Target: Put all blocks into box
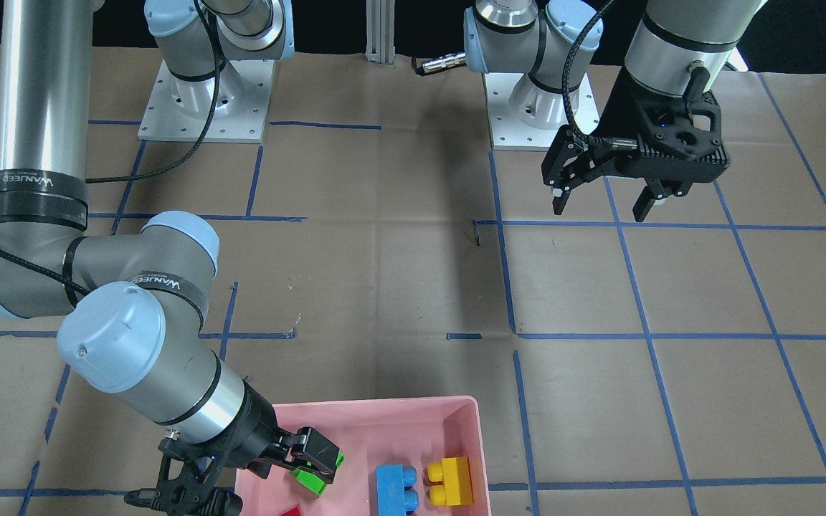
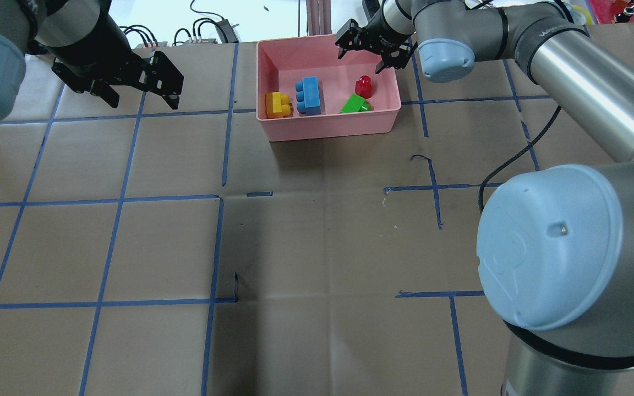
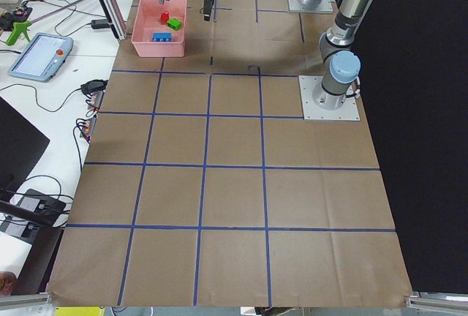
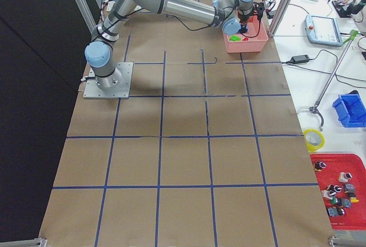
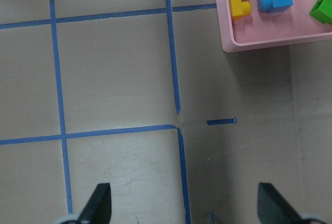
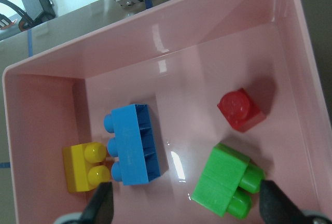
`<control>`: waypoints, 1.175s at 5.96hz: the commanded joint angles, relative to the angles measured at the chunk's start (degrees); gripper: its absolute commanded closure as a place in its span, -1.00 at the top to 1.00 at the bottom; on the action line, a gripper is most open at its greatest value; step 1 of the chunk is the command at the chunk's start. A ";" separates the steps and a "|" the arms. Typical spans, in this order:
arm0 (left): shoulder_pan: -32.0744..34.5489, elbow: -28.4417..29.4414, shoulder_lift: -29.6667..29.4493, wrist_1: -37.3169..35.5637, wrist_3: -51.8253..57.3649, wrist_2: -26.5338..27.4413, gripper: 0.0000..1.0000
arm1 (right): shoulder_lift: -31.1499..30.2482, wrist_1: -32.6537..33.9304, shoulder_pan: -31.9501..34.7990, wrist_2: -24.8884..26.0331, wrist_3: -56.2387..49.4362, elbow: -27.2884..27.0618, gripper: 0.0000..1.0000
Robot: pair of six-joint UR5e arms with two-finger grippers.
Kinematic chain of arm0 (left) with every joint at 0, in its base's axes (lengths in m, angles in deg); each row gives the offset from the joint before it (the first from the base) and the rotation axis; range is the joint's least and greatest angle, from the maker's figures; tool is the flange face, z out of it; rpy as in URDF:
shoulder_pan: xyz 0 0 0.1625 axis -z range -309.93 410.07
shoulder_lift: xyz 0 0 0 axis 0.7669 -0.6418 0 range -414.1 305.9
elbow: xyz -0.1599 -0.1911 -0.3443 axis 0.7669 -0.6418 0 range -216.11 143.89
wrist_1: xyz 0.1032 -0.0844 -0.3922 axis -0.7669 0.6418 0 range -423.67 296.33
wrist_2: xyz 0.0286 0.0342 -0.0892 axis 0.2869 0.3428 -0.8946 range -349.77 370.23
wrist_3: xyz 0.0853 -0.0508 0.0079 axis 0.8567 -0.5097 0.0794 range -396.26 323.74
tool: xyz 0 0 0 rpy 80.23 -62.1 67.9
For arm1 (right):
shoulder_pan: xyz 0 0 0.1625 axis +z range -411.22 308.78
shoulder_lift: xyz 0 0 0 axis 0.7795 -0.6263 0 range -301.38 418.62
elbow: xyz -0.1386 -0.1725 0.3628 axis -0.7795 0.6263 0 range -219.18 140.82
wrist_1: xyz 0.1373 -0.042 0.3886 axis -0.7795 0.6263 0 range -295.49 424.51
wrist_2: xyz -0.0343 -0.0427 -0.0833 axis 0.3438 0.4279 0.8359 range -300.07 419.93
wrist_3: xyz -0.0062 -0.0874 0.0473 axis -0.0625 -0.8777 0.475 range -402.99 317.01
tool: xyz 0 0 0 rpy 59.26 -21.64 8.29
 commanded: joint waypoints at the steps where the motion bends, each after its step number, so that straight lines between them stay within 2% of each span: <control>1: -0.08 -0.01 0.06 -0.04 -0.07 -0.03 0.99 | -1.36 -3.45 -0.31 0.58 -2.69 0.55 1.00; 2: -0.26 -0.09 0.06 0.05 0.88 0.06 0.99 | -4.07 -7.62 -1.09 5.28 -5.91 0.37 1.00; 3: -0.17 -0.01 0.06 0.14 3.16 0.06 0.99 | -7.23 -17.67 -3.01 10.03 -15.95 0.28 1.00; 4: -0.09 -0.01 0.06 0.22 3.18 0.06 0.99 | -11.09 -25.26 -4.51 13.12 -18.75 -0.07 1.00; 5: -0.43 -0.01 0.06 0.22 3.44 -0.02 0.99 | -14.95 -34.99 -4.79 13.93 -19.04 -0.59 1.00; 6: -1.31 -0.01 0.15 0.22 3.44 0.06 0.99 | -18.99 -40.92 -4.70 13.94 -19.13 -0.77 1.00; 7: -1.32 -0.01 0.15 0.31 3.36 -0.02 0.99 | -23.04 -41.50 -4.62 14.38 -19.30 -2.34 1.00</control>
